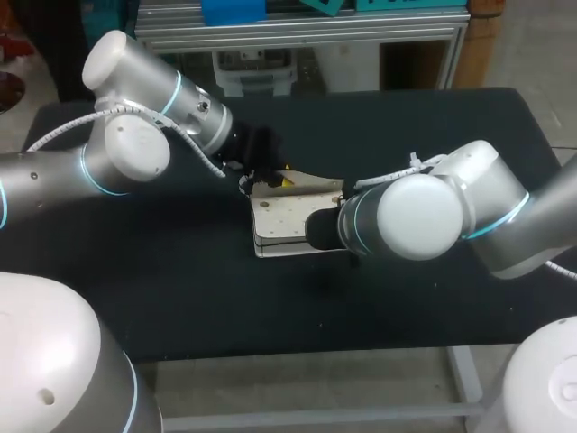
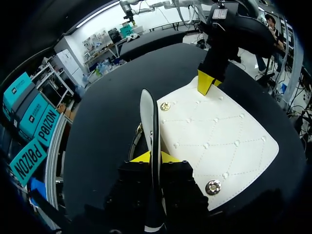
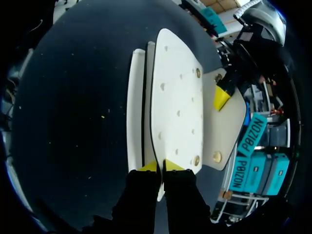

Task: Pick up the bag, open it, inspect its contents, close it, and place it on the opposite side

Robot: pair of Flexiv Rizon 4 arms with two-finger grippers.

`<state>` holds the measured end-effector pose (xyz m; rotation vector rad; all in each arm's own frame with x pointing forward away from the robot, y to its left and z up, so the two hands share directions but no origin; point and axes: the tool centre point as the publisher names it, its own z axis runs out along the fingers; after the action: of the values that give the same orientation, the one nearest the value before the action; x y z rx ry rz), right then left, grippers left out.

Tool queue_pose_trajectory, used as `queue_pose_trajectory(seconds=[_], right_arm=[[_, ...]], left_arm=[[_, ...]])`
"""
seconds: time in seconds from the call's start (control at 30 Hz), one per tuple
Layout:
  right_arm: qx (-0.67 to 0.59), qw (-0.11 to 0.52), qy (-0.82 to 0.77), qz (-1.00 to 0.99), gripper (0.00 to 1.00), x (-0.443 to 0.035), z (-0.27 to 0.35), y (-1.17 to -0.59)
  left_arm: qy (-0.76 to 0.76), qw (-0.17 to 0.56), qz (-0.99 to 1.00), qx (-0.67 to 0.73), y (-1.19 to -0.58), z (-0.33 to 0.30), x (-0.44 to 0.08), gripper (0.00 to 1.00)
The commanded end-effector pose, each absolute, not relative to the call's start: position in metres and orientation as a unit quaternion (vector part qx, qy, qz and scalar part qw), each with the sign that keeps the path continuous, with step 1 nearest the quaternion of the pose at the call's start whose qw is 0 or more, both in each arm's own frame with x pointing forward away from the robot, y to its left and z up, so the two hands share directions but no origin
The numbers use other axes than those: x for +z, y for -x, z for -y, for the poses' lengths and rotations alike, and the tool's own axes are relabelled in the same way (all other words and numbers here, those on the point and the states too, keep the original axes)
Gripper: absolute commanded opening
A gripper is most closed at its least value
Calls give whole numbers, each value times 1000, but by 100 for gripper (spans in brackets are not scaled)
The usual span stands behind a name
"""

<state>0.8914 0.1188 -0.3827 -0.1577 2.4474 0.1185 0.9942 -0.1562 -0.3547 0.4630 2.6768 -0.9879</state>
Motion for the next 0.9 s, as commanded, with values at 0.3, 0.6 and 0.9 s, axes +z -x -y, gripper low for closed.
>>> queue_pose_trajectory(seconds=[0.3,0.6,0.9], right_arm=[[48,363,68,-928,100,-359,-119,-886],[81,380,56,-920,100,-319,-111,-879],[112,386,72,-913,100,-300,-111,-870]], left_arm=[[-150,118,-919,-344,-989,154,-337,0],[-109,121,-920,-357,-989,149,-312,0],[-59,106,-912,-391,-1003,141,-293,0]])
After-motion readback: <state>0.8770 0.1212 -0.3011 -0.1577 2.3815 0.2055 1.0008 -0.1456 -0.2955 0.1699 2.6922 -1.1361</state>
